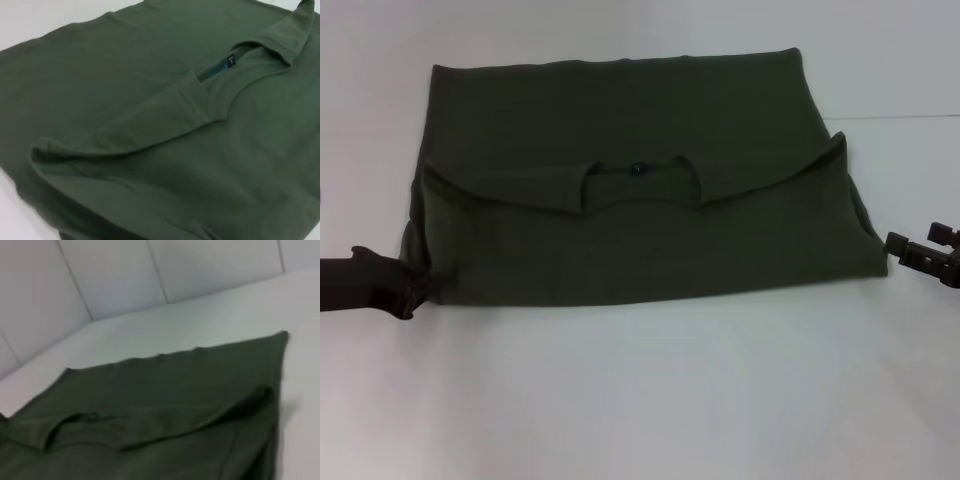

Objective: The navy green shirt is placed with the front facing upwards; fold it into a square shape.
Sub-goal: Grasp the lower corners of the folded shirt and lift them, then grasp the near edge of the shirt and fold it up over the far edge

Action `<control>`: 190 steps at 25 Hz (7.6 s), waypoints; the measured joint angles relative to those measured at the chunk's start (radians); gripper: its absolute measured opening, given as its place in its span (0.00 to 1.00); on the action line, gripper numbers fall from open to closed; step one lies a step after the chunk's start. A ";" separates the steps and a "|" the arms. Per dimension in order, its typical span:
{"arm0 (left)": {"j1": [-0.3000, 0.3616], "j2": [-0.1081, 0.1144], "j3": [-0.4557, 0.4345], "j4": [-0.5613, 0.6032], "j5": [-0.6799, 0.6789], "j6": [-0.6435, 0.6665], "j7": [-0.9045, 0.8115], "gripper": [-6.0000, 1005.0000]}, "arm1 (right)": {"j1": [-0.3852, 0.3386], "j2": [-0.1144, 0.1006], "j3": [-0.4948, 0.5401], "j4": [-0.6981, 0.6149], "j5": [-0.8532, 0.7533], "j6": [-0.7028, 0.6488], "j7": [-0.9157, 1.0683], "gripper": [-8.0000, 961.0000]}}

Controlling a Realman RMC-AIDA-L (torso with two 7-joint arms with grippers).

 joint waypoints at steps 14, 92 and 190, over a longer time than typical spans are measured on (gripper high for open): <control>-0.001 -0.005 0.000 0.015 -0.026 0.000 0.009 0.06 | 0.090 0.026 -0.006 0.005 -0.174 0.120 0.067 0.92; 0.398 -0.051 -0.404 0.146 -0.066 0.697 0.754 0.12 | -0.404 0.048 0.145 0.016 -0.213 -0.530 -0.630 0.05; -0.252 -0.045 -0.120 -0.307 -0.310 -0.701 0.399 0.19 | 0.370 0.029 0.200 0.134 -0.196 0.469 -0.001 0.05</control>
